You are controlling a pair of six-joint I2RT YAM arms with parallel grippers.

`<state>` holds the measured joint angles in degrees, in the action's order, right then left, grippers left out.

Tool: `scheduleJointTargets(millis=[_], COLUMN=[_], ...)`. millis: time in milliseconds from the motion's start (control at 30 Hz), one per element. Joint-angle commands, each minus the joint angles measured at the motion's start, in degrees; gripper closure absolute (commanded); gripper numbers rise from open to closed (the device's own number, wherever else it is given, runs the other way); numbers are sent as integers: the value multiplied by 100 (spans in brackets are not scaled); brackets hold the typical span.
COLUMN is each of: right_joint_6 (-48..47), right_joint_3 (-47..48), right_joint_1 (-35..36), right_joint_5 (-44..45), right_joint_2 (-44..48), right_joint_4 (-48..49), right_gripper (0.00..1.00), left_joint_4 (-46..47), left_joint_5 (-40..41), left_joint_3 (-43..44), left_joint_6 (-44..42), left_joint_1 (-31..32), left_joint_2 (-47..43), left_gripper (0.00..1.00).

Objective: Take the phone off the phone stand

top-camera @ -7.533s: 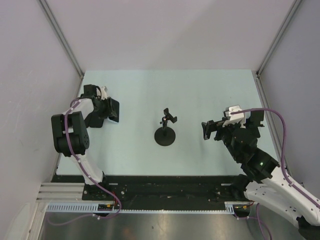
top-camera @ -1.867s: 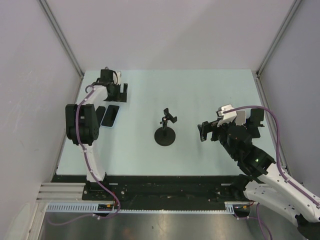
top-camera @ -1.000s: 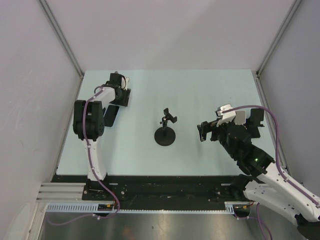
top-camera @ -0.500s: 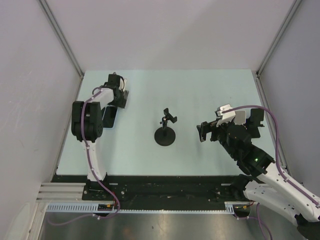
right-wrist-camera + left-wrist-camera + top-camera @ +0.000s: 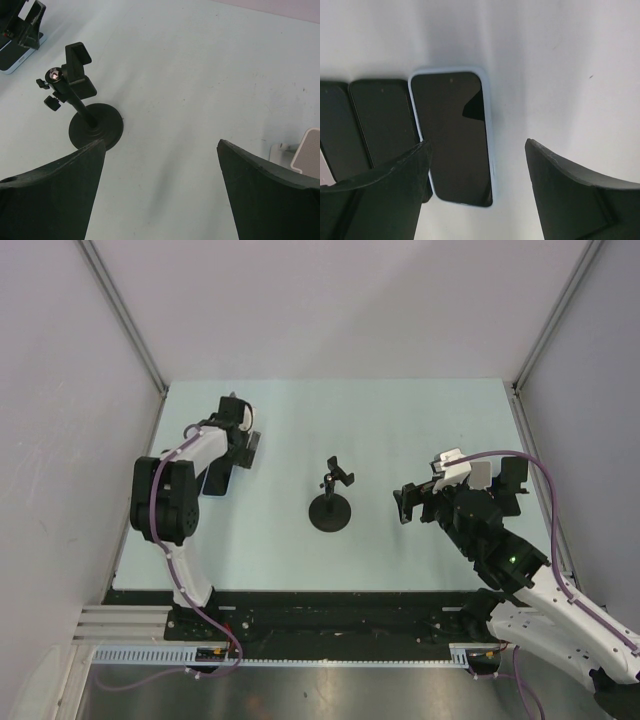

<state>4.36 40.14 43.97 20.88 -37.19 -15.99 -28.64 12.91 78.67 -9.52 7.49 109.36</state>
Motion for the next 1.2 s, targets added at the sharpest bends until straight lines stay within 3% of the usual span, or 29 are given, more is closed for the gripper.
scheduleJointTargets(millis=[0, 433, 733, 900, 1167], right_joint_6=[-58, -58, -67, -58, -216], right_joint_3=[-6, -6, -6, 2, 582], right_joint_1=[-46, -64, -125, -151, -231], right_joint_5=[-67, -164, -357, -708, -2034], right_joint_2=[45, 10, -104, -166, -1052], right_joint_4=[149, 192, 307, 465, 386], right_gripper=[0, 0, 0, 0, 2], left_joint_4=[-124, -185, -247, -317, -308], left_joint_5=[555, 1302, 1355, 811, -463], left_joint_3=[-352, -713, -722, -617, -555], left_joint_6=[126, 363, 521, 740, 1232], left_joint_1=[-28, -159, -291, -230, 419], left_joint_2=[-143, 6, -196, -633, -1908], left_gripper=[19, 18, 15, 7, 3])
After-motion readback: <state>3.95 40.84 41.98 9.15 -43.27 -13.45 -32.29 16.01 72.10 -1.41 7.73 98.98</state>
